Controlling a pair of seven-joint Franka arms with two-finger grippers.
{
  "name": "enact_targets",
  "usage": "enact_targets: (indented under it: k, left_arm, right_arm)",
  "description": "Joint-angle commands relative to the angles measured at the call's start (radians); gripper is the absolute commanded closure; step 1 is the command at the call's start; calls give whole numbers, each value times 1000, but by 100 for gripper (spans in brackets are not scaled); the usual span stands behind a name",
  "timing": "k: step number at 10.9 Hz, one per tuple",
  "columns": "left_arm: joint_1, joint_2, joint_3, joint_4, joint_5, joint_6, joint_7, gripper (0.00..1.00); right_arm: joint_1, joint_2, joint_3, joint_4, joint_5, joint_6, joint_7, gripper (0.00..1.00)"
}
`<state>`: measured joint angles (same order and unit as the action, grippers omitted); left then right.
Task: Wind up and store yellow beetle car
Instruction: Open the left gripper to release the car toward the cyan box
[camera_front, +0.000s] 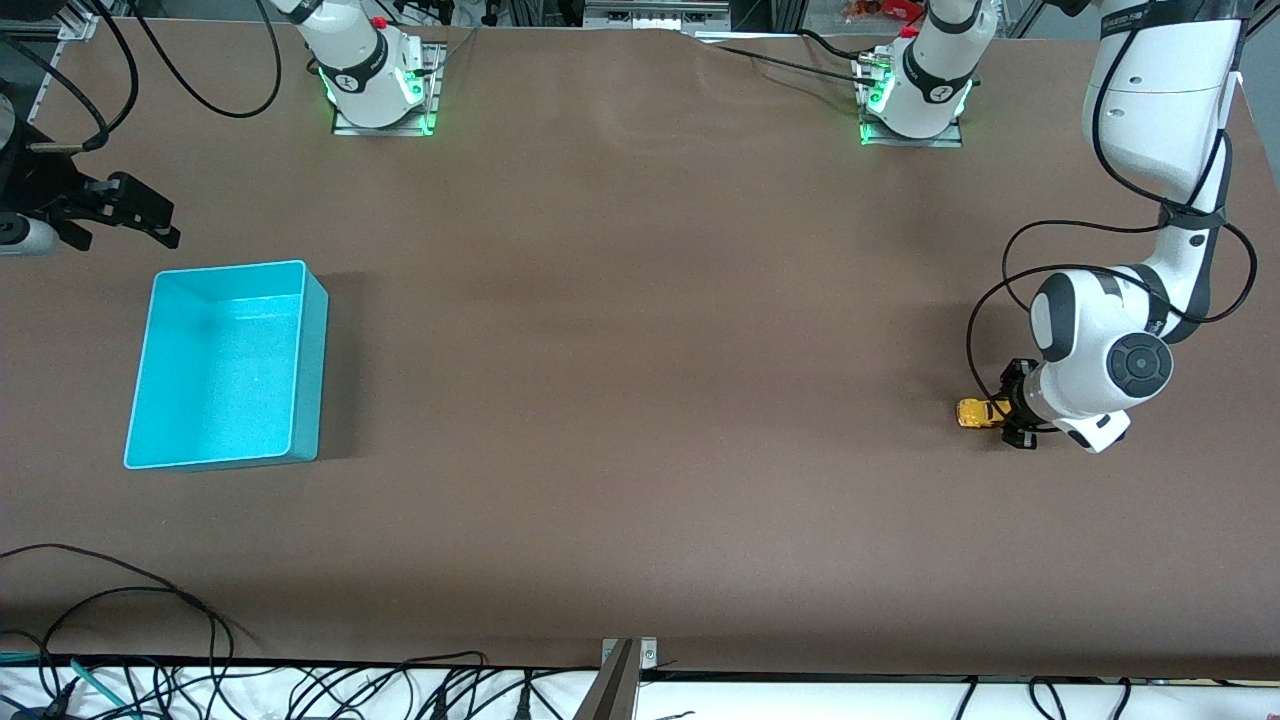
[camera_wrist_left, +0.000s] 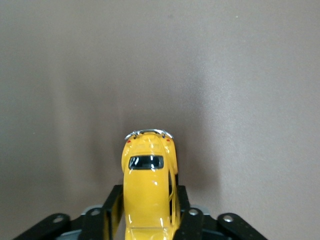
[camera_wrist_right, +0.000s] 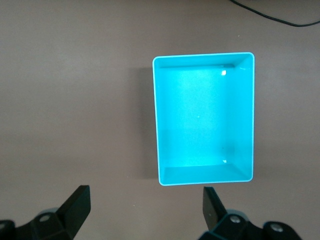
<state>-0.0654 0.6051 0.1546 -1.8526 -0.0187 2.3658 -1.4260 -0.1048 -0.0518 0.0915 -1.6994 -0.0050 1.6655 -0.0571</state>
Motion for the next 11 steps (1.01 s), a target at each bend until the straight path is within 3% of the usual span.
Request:
enact_targets:
  k: [1, 7, 11]
  left_arm:
    - [9, 26, 8, 41, 16, 12, -1, 0]
    - [9, -10, 8, 67, 16, -80, 4, 0]
    - [4, -30, 2, 211, 16, -331, 127, 0]
  right_arm:
    - [0, 9, 4, 29, -4, -21, 7, 0]
    - [2, 9, 4, 29, -4, -21, 7, 0]
    - [2, 9, 4, 29, -4, -21, 7, 0]
